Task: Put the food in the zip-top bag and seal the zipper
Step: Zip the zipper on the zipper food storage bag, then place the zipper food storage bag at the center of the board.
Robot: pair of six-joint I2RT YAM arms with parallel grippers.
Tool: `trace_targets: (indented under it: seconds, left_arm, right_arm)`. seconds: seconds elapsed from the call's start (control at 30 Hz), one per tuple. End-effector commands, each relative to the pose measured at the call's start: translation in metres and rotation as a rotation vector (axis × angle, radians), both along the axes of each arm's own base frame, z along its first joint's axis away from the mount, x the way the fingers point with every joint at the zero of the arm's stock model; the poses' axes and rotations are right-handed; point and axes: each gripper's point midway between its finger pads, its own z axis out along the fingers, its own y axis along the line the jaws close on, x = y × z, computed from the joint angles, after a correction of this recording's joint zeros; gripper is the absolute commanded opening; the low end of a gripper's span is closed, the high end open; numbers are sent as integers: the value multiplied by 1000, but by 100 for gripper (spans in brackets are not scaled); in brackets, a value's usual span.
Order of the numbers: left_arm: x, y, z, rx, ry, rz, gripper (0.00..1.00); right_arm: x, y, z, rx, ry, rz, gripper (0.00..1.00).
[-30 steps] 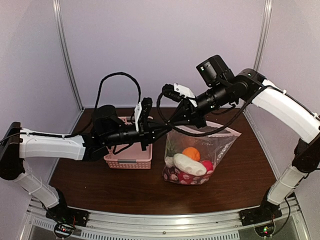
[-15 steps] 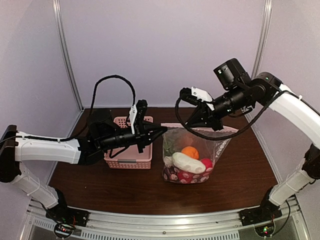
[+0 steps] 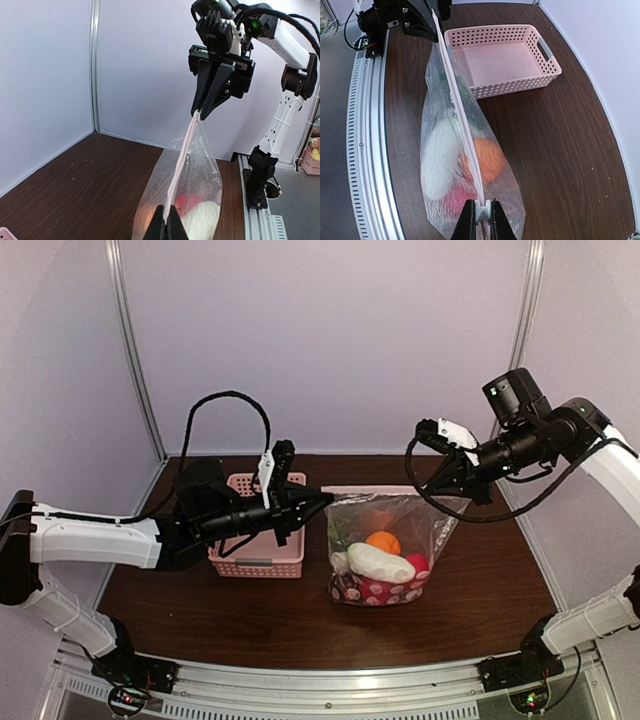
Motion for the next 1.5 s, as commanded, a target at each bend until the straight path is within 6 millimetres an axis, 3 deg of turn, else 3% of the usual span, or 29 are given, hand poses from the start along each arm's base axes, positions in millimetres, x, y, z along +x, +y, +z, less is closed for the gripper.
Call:
trace_targets:
  seconds: [0.0, 0.23, 0.47, 0.87, 1.0, 1.17, 1.27, 1.37, 1.47]
  left_arm:
    - [15, 15, 6, -16, -17, 80, 0]
    - [18, 16, 4, -12, -8, 92, 0]
    - [20, 16, 3, -18, -1, 93, 0]
    - [27, 4, 6, -31, 6, 66, 0]
    - [51, -15, 16, -24, 12, 107, 0]
    - [102, -35, 39, -36, 6, 162, 0]
    - [128, -41, 47, -52, 11, 136, 0]
    - [126, -47, 60, -98, 3, 34, 0]
    - [119, -49, 50, -86, 32, -10, 1]
  right_arm:
    - [-4, -49, -19, -134, 17, -104, 0]
    - [-9, -77, -33, -182, 28, -137, 0]
    - [-10, -92, -37, -200, 40, -152, 1]
    - [-3, -92, -34, -181, 33, -164, 1]
    - [25, -90, -18, -145, -41, -228, 0]
    - [83, -96, -1, -121, -93, -295, 0]
    - [106, -95, 10, -94, -106, -301, 0]
    - [112, -90, 24, -47, -130, -292, 0]
    - [100, -84, 22, -7, -130, -250, 2]
